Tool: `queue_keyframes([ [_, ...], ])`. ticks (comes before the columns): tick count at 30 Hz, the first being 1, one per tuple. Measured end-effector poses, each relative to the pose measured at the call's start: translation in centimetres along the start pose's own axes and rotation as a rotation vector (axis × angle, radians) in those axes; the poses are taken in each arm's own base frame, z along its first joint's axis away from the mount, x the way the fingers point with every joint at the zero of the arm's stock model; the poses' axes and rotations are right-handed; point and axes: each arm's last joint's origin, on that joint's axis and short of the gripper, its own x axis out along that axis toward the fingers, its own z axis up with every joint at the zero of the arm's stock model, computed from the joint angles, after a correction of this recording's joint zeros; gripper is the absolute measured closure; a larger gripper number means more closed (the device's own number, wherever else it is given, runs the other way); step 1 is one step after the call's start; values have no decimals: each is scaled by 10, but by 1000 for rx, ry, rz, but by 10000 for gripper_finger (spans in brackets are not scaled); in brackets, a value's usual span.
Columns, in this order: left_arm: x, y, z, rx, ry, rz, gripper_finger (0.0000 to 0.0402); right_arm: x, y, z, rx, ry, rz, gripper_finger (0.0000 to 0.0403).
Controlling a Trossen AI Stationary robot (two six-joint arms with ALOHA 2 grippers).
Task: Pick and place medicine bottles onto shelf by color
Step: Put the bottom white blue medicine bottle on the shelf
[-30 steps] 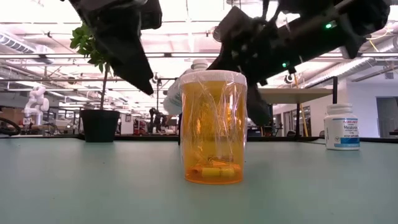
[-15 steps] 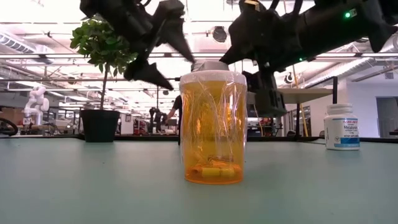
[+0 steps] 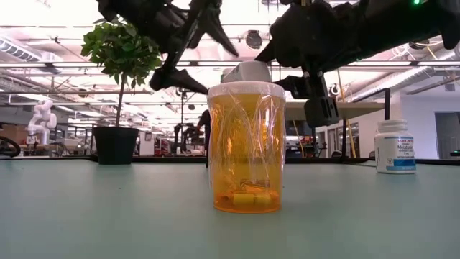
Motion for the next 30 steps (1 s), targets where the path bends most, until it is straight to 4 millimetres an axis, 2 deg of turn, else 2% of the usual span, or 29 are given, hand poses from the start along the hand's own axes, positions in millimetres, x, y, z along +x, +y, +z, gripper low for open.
queue_keyframes([
  [13, 8, -5, -1, -42, -32, -50, 9, 1, -10, 3, -2, -77, -39, 245],
  [22, 13, -9, -5, 68, 6, -115, 9, 3, -11, 2, -4, -70, -42, 245],
  [30, 12, -3, -4, 104, 44, -75, 9, 8, -11, 0, -20, -69, -41, 245],
])
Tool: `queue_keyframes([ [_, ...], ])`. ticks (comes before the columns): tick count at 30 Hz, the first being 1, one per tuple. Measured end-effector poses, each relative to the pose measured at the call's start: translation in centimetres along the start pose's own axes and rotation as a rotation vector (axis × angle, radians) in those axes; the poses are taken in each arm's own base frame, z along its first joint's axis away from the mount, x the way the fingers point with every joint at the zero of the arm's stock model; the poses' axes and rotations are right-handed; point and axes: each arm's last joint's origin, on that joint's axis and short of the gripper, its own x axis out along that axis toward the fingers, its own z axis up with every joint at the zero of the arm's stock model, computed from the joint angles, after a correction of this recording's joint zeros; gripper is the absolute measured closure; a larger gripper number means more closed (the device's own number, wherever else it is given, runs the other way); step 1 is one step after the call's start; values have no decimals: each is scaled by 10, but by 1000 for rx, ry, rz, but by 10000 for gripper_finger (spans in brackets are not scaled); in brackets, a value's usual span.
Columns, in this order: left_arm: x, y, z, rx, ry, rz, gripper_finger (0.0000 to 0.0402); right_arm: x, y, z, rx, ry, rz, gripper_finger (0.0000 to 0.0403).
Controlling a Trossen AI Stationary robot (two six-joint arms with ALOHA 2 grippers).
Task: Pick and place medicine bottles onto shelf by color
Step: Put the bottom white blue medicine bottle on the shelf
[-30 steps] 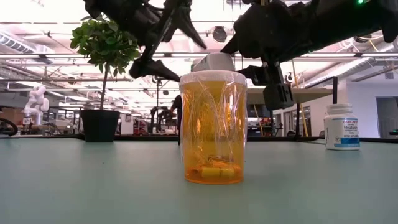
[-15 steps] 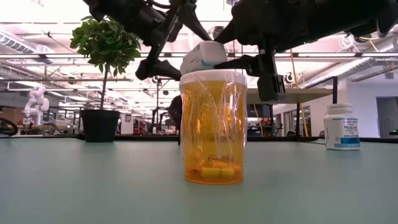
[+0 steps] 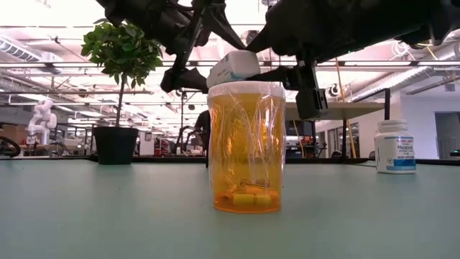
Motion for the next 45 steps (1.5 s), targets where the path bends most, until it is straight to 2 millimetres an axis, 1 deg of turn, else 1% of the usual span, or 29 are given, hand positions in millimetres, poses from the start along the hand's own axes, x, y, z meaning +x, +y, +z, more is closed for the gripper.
queue_keyframes([
  [3, 0, 2, 0, -14, 6, 11, 9, 6, 1, -3, -3, 17, 4, 245],
  [6, 0, 1, -1, 2, 13, 11, 9, 7, 0, -4, 22, 23, 4, 245],
  [8, -1, 3, -3, 7, 35, 36, 9, 7, 1, -4, 70, 29, 3, 245],
  [12, -11, 3, -8, 23, 62, 97, 9, 8, 0, -8, 172, 123, -8, 245],
  [15, -12, 6, -15, 37, 82, 136, 9, 15, -3, -13, 222, 168, -20, 245],
  [18, -17, 1, -5, 3, 2, 118, 9, 21, 4, -19, 188, 190, -5, 245],
  [21, -13, 4, -5, -37, -32, 138, 9, 28, 3, -23, 203, 192, -7, 245],
  [24, -4, 1, -4, -77, -93, 68, 9, 31, 3, -24, 193, 188, -2, 245],
  [27, -2, 11, -4, -94, -95, 91, 9, 29, 3, -22, 188, 172, 0, 245],
  [29, -2, 14, -5, -56, -86, 102, 9, 26, 4, -20, 191, 160, 2, 245],
  [32, -4, 14, -6, 75, -43, 91, 9, 18, 6, -17, 251, 131, -1, 245],
  [34, -4, 11, -10, 135, -22, 79, 9, 14, 7, -15, 338, 112, -5, 245],
  [37, -5, 3, -16, 175, -10, 45, 9, 12, 7, -16, 504, 147, -28, 245],
  [39, -6, -4, -21, 206, -15, 8, 9, 10, 14, -20, 538, 155, -23, 245],
  [40, -6, -8, -25, 269, -9, -5, 9, 8, 19, -22, 552, 129, -9, 245],
  [42, -3, -12, -36, 498, 22, -14, 9, 3, 26, -23, 654, 48, 15, 245],
  [44, 0, -8, -54, 663, 68, 9, 9, -3, 27, -24, 798, -48, 24, 243],
  [45, 1, -6, -61, 712, 75, 40, 9, -6, 27, -24, 868, -99, 30, 242],
])
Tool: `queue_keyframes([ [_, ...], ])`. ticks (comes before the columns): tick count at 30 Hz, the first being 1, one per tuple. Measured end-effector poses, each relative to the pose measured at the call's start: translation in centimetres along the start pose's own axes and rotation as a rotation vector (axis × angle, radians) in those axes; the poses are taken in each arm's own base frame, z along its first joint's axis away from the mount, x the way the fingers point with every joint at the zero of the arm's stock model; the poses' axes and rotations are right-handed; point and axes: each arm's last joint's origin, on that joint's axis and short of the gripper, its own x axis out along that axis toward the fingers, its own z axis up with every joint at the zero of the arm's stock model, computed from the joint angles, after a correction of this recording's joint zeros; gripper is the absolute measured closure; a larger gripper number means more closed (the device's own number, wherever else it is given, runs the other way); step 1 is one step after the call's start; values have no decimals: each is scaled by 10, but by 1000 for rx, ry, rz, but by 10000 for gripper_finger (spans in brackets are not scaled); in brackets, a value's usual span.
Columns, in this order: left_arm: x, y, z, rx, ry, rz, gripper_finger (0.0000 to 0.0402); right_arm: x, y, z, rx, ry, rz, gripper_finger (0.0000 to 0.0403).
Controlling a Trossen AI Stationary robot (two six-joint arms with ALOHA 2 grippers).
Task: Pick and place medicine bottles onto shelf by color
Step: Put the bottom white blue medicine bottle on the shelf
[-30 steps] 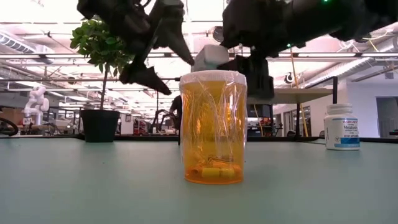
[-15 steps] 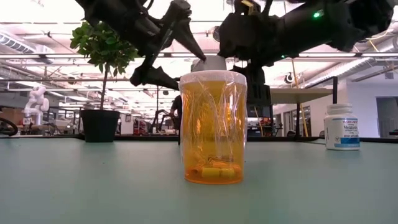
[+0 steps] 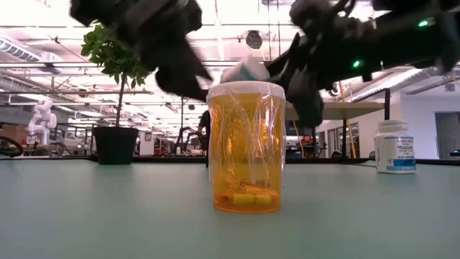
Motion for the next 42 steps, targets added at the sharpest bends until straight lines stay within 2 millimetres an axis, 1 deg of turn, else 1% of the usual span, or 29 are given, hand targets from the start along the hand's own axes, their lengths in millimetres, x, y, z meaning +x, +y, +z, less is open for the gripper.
queue_keyframes([
  [2, 2, -3, -10, 45, 11, 92, 9, -4, -2, -1, 117, -77, 40, 241],
  [5, -1, -6, -17, 97, 17, 238, 9, -7, -3, -4, 230, -148, 113, 240],
  [8, -3, -13, -20, 195, 14, 289, 9, -8, 0, -8, 392, -173, 225, 239],
  [14, -6, -27, -23, 487, 35, 246, 9, 3, -2, -17, 807, -182, 511, 239],
  [17, -8, -34, -26, 649, 48, 209, 10, 14, -8, -26, 1000, -138, 649, 239],
  [20, -10, -41, -28, 768, 52, 172, 10, 24, -13, -38, 1168, -65, 811, 239],
  [23, -12, -48, -30, 858, 51, 114, 10, 34, -20, -47, 1282, 2, 996, 239],
  [26, -13, -53, -32, 930, 49, 98, 10, 41, -27, -54, 1368, 73, 1162, 239],
  [28, -14, -54, -32, 971, 45, 94, 10, 45, -31, -58, 1401, 107, 1238, 239],
  [31, -13, -54, -26, 1006, -3, 101, 10, 50, -36, -63, 1457, 153, 1278, 239],
  [34, -11, -51, -12, 961, -120, 136, 10, 54, -40, -67, 1520, 198, 1282, 239],
  [36, -11, -44, 3, 845, -236, 192, 10, 57, -43, -69, 1563, 215, 1273, 239],
  [38, -11, -33, 17, 655, -337, 223, 9, 58, -46, -68, 1604, 216, 1270, 239],
  [39, -10, -28, 22, 542, -375, 210, 8, 58, -46, -68, 1616, 210, 1272, 238],
  [42, -9, -15, 28, 233, -420, 173, 8, 58, -48, -66, 1630, 190, 1277, 238],
])
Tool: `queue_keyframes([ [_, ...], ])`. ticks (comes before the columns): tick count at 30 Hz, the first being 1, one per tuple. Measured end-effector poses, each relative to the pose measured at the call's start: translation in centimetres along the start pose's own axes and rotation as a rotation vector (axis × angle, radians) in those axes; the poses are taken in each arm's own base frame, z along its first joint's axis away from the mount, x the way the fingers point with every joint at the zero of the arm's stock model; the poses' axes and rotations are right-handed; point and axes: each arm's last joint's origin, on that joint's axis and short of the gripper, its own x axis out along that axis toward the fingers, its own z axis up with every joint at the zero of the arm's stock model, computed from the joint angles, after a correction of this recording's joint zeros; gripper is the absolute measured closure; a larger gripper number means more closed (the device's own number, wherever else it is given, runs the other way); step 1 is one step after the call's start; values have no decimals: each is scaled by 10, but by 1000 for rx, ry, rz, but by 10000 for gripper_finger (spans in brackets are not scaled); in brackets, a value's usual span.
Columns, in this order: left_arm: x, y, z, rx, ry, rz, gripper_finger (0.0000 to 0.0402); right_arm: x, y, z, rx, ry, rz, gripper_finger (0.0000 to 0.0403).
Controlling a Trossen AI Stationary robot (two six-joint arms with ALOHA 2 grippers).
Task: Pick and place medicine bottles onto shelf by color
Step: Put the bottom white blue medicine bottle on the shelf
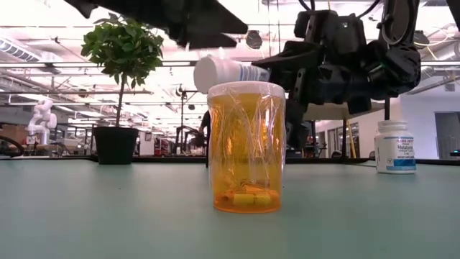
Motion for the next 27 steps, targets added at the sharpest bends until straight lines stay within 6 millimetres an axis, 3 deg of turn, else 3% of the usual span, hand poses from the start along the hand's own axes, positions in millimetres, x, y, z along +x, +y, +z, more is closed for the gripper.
queue_keyframes([
  [6, 2, 7, -6, -569, 66, -10, 8, -1, 4, 4, -193, -33, 40, 238],
  [11, 1, 1, -9, -884, 169, -162, 9, -4, 5, 10, -438, -84, 47, 238],
  [18, 1, 2, -19, -1002, 296, -152, 16, -6, 3, 14, -569, -129, -4, 238],
  [22, 2, 7, -23, -1018, 326, -131, 73, -6, 3, 14, -567, -127, 0, 238],
  [27, 6, 14, -20, -1032, 304, -165, 185, -6, 2, 13, -520, -99, 18, 238],
])
